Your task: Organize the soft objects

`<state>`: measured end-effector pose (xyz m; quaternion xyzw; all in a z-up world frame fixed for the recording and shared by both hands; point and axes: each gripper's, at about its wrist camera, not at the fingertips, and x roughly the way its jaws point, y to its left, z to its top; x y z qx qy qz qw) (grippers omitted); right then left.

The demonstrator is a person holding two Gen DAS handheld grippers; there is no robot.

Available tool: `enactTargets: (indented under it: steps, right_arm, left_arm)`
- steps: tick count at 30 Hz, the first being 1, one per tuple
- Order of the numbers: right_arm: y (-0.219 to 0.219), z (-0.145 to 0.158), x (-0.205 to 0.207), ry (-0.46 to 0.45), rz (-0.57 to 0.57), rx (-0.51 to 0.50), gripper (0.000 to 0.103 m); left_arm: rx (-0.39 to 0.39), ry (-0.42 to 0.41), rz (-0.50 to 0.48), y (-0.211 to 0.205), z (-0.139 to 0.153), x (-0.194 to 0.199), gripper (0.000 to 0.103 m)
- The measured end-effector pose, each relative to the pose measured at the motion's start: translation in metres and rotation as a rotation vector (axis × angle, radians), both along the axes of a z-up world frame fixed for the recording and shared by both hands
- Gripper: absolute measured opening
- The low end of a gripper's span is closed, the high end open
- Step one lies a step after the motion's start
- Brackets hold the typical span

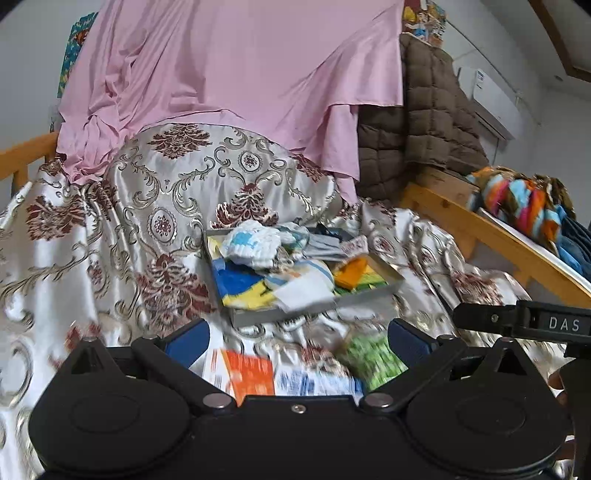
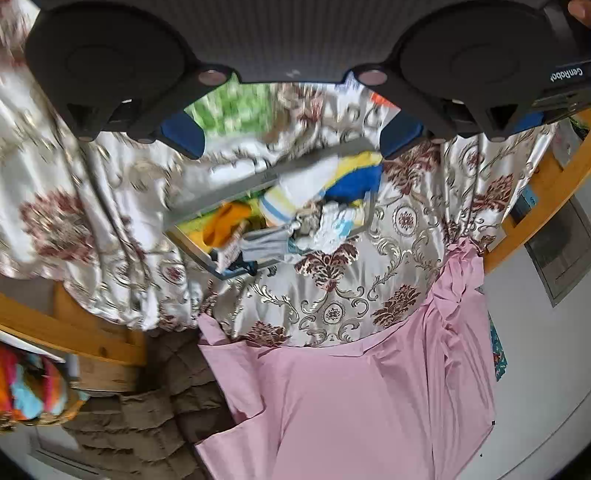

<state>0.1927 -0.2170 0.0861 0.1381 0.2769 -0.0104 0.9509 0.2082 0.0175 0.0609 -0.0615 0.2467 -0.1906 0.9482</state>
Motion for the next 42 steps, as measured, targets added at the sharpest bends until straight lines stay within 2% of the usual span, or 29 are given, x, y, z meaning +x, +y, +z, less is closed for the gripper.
enactTargets:
  steps: [8,15,25,30,36,42]
  right_arm:
    - [0.026,-0.01,-0.078,0.04,-0.055,-0.065,0.103]
    - [0.044,-0.027,-0.118,0.079,-0.101,-0.134,0.103]
    - [0.053,-0.049,-0.14,0.076,-0.138,-0.17,0.103]
    - [0.052,-0.055,-0.14,0.07,-0.156,-0.19,0.103]
    - [0.047,-0.059,-0.139,0.068,-0.149,-0.15,0.103]
    - [0.048,-0.06,-0.138,0.066,-0.139,-0.157,0.103]
  left_arm:
    - [0.06,-0.002,-0.012,0.008,-0.014,-0.066,0.102]
    - [0.119,0.017,-0.005,0.017,-0.031,-0.094,0.102]
    - [0.138,0.042,0.023,0.028,-0.049,-0.107,0.102]
    - [0.165,0.026,0.029,0.026,-0.054,-0.107,0.102]
    - [0.163,0.053,0.016,0.026,-0.06,-0.103,0.102]
    - [0.16,0.047,0.019,0.026,-0.061,-0.102,0.102]
